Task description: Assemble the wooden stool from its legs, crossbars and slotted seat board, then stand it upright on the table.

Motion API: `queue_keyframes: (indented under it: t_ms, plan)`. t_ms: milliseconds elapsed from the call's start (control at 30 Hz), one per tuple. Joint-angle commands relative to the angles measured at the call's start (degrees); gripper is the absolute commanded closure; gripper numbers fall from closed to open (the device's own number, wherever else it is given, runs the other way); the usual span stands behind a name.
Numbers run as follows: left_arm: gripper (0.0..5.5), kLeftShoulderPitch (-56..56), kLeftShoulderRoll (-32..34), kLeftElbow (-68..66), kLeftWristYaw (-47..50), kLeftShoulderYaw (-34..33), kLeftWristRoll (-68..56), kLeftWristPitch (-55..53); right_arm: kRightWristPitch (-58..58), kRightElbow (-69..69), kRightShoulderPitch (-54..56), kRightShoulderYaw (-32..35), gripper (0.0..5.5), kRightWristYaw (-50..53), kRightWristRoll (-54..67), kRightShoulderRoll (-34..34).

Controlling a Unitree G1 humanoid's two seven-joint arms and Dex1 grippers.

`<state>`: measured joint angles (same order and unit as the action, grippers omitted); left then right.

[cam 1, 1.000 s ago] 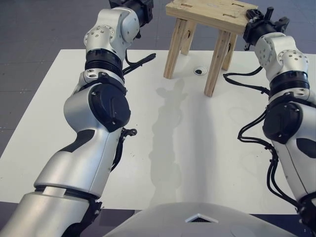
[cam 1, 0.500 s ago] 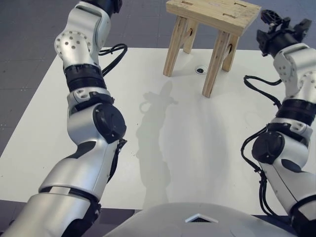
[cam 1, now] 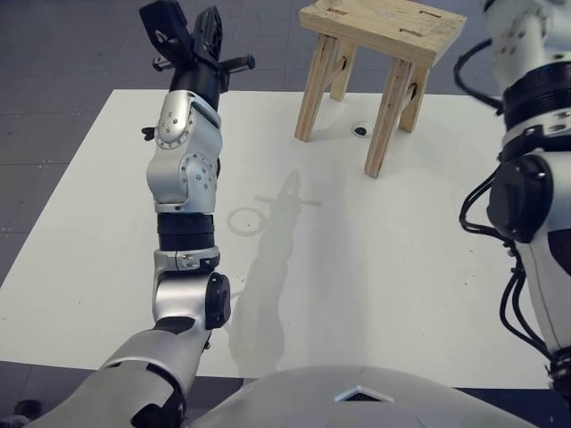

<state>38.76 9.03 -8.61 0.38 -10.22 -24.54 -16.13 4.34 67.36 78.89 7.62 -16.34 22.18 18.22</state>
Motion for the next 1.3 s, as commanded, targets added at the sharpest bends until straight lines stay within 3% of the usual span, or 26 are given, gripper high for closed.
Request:
queue_keyframes:
  t_ms: [33, 133, 333, 433, 533, 600, 700, 800, 900, 1167, 1300]
  plan:
    - [5.4, -3.2, -2.5, 0.4, 1.2, 0.5, 0.0, -4.9, 9.7, 9.1, -12.4, 2.3, 2.67, 2.0, -2.2, -1.2]
    - [5.4, -5.2, -4.0, 1.0, 1.7, -0.3, -1.0, -8.0, 11.7, 8.8, -14.0, 4.8, 2.67, 0.4, -1.6, 0.2]
    - [5.4, -4.3, -4.6, 1.0, 0.9, -1.8, -1.9, -10.0, 8.7, 1.3, -6.2, 8.9, 2.67, -7.2, 0.9, 0.1]
    - [5.4, -4.7, -5.4, 1.8, 0.6, -1.7, -2.0, -9.5, 7.9, -10.8, -2.8, 12.0, 2.67, -9.9, 5.4, -0.3]
    - [5.4, -5.0, -6.1, 2.3, 0.4, -1.2, -1.6, -9.4, 13.1, -29.9, -7.0, 12.2, 2.67, -7.9, 8.6, -0.8]
    - [5.4, -5.6, -6.4, 2.8, 0.0, -0.7, -1.2, -9.1, 17.6, -45.6, -16.0, 10.7, 2.67, -5.3, 9.2, -0.6]
    - [5.4, -9.1, -4.9, 4.6, -1.4, 2.1, 2.1, -7.5, 22.8, -70.9, -38.9, 7.6, 2.67, -0.1, 5.6, -0.2]
    - [5.4, -15.3, -2.1, 9.2, -3.3, 6.6, 7.5, -4.4, 22.4, -86.5, -59.4, 3.3, 2.67, 5.9, -1.2, -2.9]
    - [5.4, -22.4, -0.6, 15.3, -4.6, 10.8, 12.5, -0.8, 19.6, -93.3, -74.4, -3.1, 2.67, 11.1, -8.5, -6.2]
    - [5.4, -29.4, -1.8, 20.6, -4.4, 16.1, 20.3, 5.5, 14.0, -92.0, -81.9, -11.1, 2.67, 17.7, -20.2, -11.0]
    - [4.88, -32.1, -3.3, 21.9, -3.3, 16.3, 21.8, 5.7, 14.4, -91.6, -81.6, -11.2, 2.62, 17.5, -20.8, -11.8]
